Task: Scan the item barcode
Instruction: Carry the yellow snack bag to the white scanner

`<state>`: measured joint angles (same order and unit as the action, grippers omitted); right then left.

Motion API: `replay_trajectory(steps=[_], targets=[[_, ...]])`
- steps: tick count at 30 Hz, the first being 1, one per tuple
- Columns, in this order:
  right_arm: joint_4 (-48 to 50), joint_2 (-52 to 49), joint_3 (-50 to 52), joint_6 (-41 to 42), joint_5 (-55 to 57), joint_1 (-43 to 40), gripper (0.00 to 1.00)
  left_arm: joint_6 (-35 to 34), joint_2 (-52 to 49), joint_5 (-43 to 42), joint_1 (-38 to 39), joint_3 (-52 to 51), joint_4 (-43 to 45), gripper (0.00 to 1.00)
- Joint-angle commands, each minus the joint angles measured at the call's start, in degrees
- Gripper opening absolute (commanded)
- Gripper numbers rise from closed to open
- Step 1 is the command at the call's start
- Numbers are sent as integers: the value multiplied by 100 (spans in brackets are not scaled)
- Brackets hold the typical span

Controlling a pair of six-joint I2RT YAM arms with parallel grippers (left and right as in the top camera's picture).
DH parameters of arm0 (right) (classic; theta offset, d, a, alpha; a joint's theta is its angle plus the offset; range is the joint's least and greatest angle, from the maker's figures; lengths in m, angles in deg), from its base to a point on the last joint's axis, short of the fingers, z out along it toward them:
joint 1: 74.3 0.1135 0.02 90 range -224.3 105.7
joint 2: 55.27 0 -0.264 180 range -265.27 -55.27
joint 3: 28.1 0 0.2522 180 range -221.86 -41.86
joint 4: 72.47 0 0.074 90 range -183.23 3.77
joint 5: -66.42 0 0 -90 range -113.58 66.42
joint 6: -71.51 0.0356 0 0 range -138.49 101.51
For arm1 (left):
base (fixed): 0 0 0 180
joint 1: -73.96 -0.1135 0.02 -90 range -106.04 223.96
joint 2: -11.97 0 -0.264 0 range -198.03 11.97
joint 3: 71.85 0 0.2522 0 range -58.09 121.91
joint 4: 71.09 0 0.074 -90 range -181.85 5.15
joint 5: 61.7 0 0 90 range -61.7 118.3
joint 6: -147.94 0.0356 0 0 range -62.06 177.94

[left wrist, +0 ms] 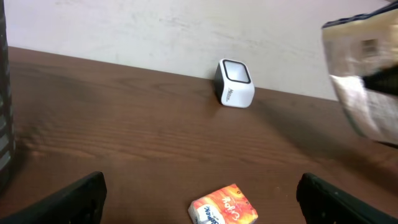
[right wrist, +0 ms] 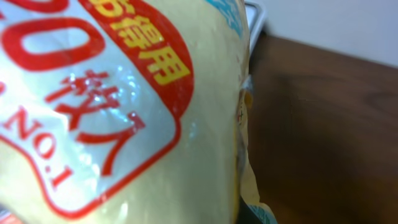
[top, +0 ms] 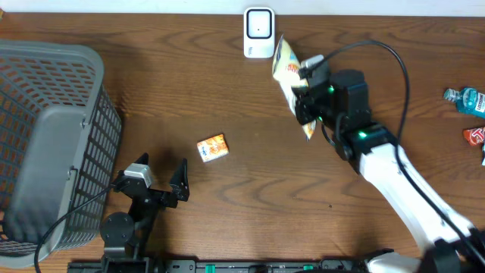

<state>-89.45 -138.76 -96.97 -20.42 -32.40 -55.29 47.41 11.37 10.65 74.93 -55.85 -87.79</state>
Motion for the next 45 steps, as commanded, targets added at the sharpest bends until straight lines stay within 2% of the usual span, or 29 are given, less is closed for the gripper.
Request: replay_trajectory(steps=[1,4,9,18,26,31,37,45], targets=[[361,-553,-282,-214,782,22,1,-9,26,-24,24,-105,-170,98],[315,-1099,-850,-483,1051,28,1,-9,26,-26,24,-105,-168,98],[236,-2273,-2271,-1215,2356,219,1,-9,26,-24,24,-105,-170,98],[372,-4406,-4566,-2297,3770,361,1,-9,26,-24,24,-105,-168,98],[531,-5735,-5932,-2640,4212,463,1,-9,26,-24,24,-105,-170,98],[673,-5967,-6026,-2957,4367,619,1,-9,26,-24,24,-105,-168,98],[756,-5971,-6026,-2964,4498,671,1,-9,26,-24,24,-105,-168,97],[693,-5816,-6063,-2981,5886,669,1,-9,26,-24,24,-105,-168,98]])
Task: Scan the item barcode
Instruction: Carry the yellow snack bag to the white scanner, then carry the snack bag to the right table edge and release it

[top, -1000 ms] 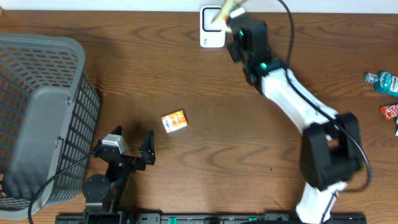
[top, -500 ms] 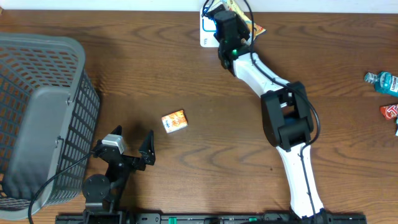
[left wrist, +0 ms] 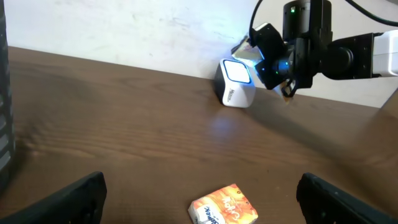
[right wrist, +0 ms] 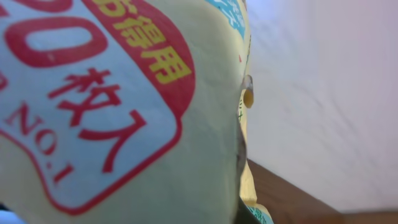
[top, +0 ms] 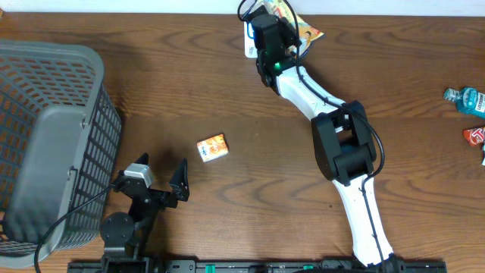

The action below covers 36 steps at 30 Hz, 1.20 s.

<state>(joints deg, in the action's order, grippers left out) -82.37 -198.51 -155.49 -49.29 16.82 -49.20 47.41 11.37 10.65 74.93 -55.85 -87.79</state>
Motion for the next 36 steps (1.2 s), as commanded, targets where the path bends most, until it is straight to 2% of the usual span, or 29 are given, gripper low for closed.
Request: replay_trajectory(steps=[1,5,8,11,13,17,20,25,34,36], targets=[[-101,234,-212,-153,1091,46,1,-9,26,-26,24,-105,-170,98],[-931,675,-214,-247,1493,-33,1,-9,26,-24,24,-105,-168,98],[-1967,1099,-214,149,1567,-181,1,-9,26,-24,24,-105,-168,98],[-3281,1506,-214,1344,1475,-483,1,-9,26,-24,24,-105,-168,98],[-4221,1698,-214,2177,977,-822,1,-9,26,-26,24,-105,-170,98],[-5355,1738,-184,3163,-103,-1718,1,-9,26,-24,24,-105,-170,98],[-5659,1670,-24,3526,-846,-2446,1,-9,26,-24,24,-105,-168,98],[-5584,1613,404,3523,-1814,-3501,1,-9,26,-24,24,-105,-170,98],[-4968,1613,1250,3508,-2068,-4876,1,-9,26,-24,24,-105,-170,98],[-5027,1663,1185,3672,-2221,-5097,13,-9,26,-24,24,-105,-168,98]])
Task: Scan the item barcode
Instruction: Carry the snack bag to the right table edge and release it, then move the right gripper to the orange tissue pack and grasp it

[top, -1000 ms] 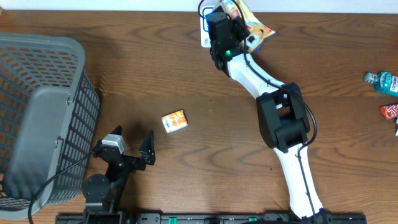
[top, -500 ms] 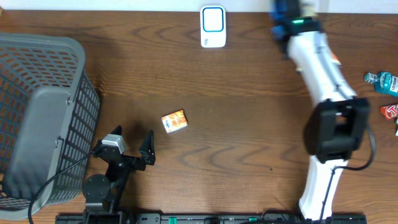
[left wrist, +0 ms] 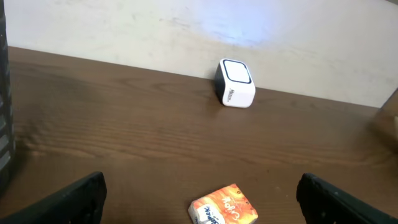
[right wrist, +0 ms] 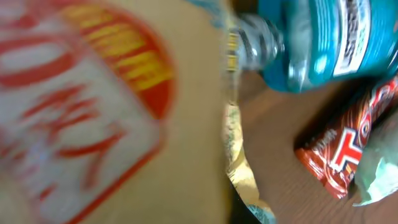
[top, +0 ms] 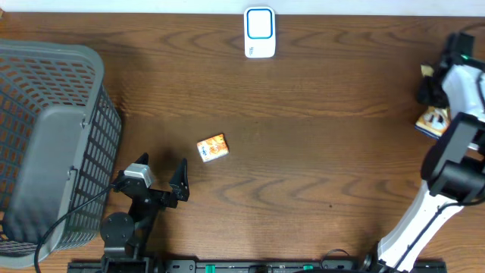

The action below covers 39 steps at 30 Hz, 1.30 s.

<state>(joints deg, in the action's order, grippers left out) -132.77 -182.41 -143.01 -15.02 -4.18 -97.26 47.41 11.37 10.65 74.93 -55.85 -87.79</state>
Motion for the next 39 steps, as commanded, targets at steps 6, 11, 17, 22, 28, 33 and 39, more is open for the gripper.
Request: replay_trajectory(steps=[6,11,17,22,28,33,39], targets=[[-485,688,-584,420,-1250,-560,99,-9,26,-24,24,-105,-168,98],[-708,1574,-673,776,-2817,-350,99,-9,26,-24,24,-105,-170,98],[-1325,2203,-673,1220,-5180,640,99,-9,26,-24,24,-105,-170,98],[-1781,2181,-323,1189,-5746,1902,99,-9,26,-24,24,-105,-170,98],[-1589,2175,782,1318,-5751,3661,99,-9,26,-24,24,-105,-168,98],[-74,2168,1937,1676,-5654,4850,99,-9,26,-24,24,-105,-170,98],[2295,2083,3167,1928,-3873,6019,99,-9,26,-26,24,-105,-170,98]])
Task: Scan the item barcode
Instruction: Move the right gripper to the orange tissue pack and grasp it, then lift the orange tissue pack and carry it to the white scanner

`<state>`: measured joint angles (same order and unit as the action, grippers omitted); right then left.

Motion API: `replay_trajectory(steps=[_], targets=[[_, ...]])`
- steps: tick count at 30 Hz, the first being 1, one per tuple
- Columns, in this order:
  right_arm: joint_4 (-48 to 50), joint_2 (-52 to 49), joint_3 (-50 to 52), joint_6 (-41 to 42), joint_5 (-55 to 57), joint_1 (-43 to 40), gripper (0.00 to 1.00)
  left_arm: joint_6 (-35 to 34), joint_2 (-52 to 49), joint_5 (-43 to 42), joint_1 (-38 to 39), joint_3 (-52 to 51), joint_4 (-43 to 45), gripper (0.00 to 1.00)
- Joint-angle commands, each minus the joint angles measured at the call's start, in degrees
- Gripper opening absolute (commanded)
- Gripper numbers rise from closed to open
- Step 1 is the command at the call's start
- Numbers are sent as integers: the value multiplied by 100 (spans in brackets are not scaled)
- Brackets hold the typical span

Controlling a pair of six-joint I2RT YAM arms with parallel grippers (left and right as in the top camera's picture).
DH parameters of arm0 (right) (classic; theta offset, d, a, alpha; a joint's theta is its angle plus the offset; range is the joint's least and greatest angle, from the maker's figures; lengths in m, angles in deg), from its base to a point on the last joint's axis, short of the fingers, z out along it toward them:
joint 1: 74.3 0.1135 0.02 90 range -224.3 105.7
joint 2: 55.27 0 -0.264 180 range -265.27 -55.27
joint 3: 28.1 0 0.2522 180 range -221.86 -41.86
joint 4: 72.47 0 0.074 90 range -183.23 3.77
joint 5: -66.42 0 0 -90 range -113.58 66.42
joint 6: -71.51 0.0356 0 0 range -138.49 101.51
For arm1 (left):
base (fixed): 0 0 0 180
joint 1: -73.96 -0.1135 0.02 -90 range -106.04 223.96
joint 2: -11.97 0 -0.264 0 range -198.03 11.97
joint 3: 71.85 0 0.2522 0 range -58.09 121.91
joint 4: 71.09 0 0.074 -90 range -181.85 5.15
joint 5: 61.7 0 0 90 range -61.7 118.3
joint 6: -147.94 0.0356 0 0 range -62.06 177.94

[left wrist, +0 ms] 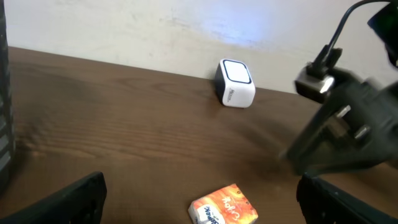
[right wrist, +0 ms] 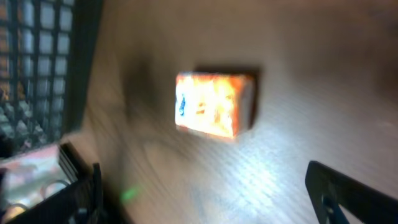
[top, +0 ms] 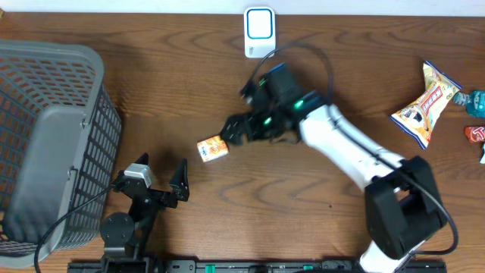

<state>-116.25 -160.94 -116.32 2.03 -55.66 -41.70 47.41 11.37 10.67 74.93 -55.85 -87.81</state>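
Note:
A small orange box (top: pixel 213 148) lies left of the table's middle; it also shows blurred in the right wrist view (right wrist: pixel 211 104) and near the bottom edge of the left wrist view (left wrist: pixel 225 206). My right gripper (top: pixel 233 129) hangs open just right of and above it, fingers (right wrist: pixel 336 193) wide apart with nothing between them. The white scanner (top: pixel 259 32) stands at the back edge (left wrist: pixel 236 83). A yellow snack bag (top: pixel 424 102) lies flat at the far right. My left gripper (top: pixel 157 182) rests open near the front edge, the box ahead of it.
A large grey mesh basket (top: pixel 53 144) fills the left side. A blue bottle (top: pixel 476 98) and a red wrapper (top: pixel 475 135) lie at the right edge beside the snack bag. The right arm (top: pixel 341 148) stretches across the middle of the table.
My right gripper was at the far right edge shut on the snack bag. Now the bag lies on the table there, and the gripper is open by the orange box.
My right gripper held the snack bag just right of the scanner, then directly at the scanner. After that it held the bag at the far right beside the blue bottle. The bag now lies there, let go, and the gripper is open at the orange box. The left arm stayed still.

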Motion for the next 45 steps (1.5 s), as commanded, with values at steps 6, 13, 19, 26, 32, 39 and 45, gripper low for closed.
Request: replay_trajectory(steps=[6,13,19,26,32,39,45], targets=[[1757,-407,1019,219,2404,1167,98,-9,26,-26,24,-105,-166,98],[2369,-1115,1019,221,2402,1255,58,-9,26,-26,24,-105,-168,98],[2398,-1266,1010,205,2402,1156,4,-9,26,-26,24,-105,-168,98],[1567,-621,1001,-1744,1283,678,1,-9,26,-26,24,-105,-168,98],[-190,879,1001,-4505,-719,-203,1,-9,26,-26,24,-105,-168,98],[-1738,1982,1016,-7173,-3943,-1598,1,-9,26,-28,24,-105,-168,98],[-1443,1585,1252,-7731,-5567,-2391,1,-9,26,-28,24,-105,-168,98]])
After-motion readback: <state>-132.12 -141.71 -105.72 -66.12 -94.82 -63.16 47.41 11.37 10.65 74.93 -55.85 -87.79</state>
